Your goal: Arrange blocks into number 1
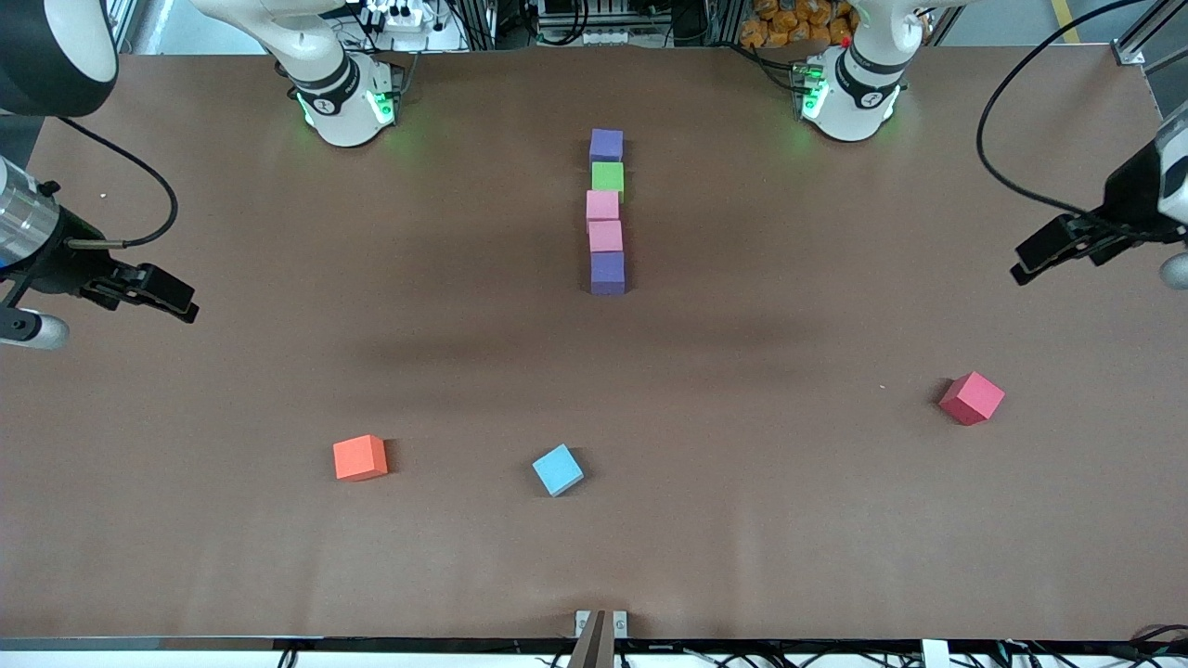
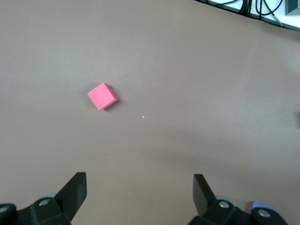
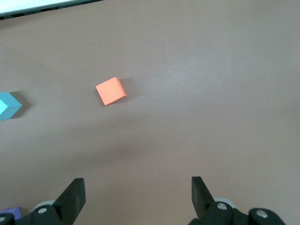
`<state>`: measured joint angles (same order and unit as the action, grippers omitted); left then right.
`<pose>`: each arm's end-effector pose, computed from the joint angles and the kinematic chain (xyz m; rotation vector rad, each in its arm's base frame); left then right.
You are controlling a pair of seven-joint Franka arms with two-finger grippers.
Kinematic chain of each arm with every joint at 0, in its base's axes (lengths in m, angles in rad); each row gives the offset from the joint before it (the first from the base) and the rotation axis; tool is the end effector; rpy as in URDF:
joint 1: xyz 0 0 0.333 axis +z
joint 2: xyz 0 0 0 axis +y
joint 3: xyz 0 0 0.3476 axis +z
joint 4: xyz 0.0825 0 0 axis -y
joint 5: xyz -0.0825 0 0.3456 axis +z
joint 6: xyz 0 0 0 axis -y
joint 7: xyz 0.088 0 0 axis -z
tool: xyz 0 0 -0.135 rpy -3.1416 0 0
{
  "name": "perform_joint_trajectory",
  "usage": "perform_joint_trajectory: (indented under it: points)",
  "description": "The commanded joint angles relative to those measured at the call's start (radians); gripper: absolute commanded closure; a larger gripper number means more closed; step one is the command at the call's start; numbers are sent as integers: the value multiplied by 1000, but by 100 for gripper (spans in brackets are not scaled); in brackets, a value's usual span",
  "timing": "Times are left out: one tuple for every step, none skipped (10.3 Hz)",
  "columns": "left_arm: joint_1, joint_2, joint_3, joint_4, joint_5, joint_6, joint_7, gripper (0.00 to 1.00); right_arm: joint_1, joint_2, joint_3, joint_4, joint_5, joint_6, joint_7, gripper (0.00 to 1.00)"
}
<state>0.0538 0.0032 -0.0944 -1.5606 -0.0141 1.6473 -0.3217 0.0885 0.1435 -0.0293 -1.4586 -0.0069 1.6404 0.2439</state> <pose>0.5271 -0.0231 0.6381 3.0791 0.4364 0.1238 0.5714 0.0343 0.6054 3.1226 -0.2880 0.0621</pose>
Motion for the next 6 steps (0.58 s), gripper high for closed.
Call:
perform_joint_trajectory:
  points:
    - [-2,3,2,19,22,-41,10,0,-16,13,11,26,-7,-13,-12,0]
    - [-2,3,-1,19,20,-43,10,0,-16,13,11,26,-8,-13,-12,0]
    - [-2,1,-5,19,22,-44,12,0,-13,13,9,26,-8,-13,-12,0]
    - [-3,1,-5,19,22,-44,10,0,-13,13,9,26,-8,-13,-12,0]
    - [-6,-6,-5,20,22,-44,10,0,-13,13,9,26,-8,-11,-12,0]
    - [-8,-11,-5,19,22,-44,15,0,-13,13,9,26,-8,-11,-12,0]
